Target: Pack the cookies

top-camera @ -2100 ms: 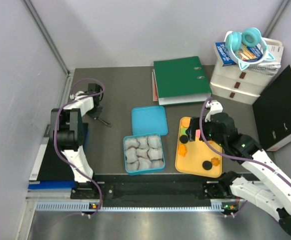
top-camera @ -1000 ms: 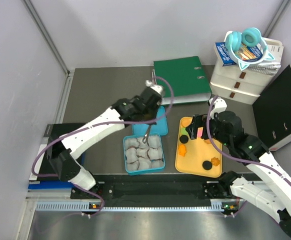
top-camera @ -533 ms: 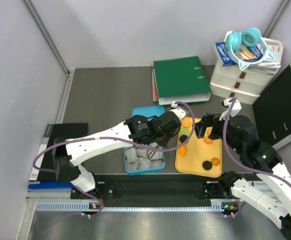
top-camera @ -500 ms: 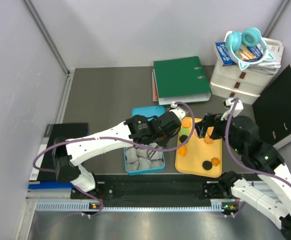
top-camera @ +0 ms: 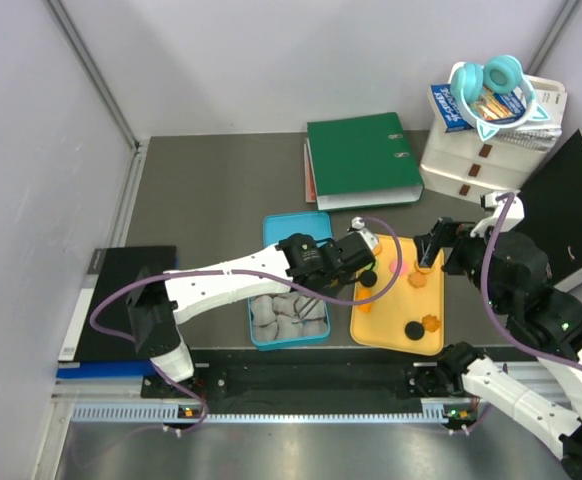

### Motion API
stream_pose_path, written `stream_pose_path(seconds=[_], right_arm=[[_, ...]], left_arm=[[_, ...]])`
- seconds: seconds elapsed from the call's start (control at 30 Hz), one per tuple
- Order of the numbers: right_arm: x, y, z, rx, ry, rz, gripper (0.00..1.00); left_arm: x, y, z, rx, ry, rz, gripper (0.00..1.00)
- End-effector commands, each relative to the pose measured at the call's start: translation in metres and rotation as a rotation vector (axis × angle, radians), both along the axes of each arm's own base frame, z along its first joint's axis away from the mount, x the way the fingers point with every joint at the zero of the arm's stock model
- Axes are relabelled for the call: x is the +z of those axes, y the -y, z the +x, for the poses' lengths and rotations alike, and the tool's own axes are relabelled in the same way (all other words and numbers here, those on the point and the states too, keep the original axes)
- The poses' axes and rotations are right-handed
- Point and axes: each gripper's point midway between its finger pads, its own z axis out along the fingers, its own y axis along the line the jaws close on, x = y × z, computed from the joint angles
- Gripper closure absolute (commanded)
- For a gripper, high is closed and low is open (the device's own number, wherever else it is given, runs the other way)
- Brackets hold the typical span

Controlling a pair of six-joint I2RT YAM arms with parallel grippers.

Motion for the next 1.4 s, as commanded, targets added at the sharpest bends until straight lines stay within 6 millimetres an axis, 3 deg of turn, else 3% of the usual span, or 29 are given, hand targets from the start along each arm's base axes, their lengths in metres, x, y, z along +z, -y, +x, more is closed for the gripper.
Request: stream_pose_path(seconds=[0.0, 0.47, 0.87, 0.93, 1.03, 1.23, 1.37], right_arm=[[0.008, 0.01, -0.006, -0.029, 0.025, 0.001, 0.01], [0.006, 0.012, -0.004, -0.037, 0.028, -0.012, 0.01], [0.011, 0.015, -0.002, -0.043, 0.044, -0.041, 0.01], [0.012, 0.018, -0.003, -0.053, 0.051, -0.045, 0.01], [0.013, 0.019, -0.002, -0.051, 0.056, -0.054, 0.01], [0.011, 0.017, 0.0, -0.046, 0.051, -0.071, 0.01], [0.014, 0.023, -0.001, -0.063, 0.06, -0.09, 0.01]], left_arm=[[0.023, 0.017, 0.009, -0.02, 0.059, -0.07, 0.75], [0.033, 0.038, 0.018, -0.04, 0.083, -0.107, 0.67], [0.032, 0.053, 0.017, -0.047, 0.065, -0.154, 0.64], [0.032, 0.056, 0.017, -0.04, 0.061, -0.164, 0.58], [0.031, 0.062, 0.018, -0.043, 0.057, -0.178, 0.58], [0.03, 0.083, 0.012, -0.08, 0.009, -0.227, 0.6], [0.034, 0.098, -0.009, -0.144, -0.016, -0.266, 0.59]])
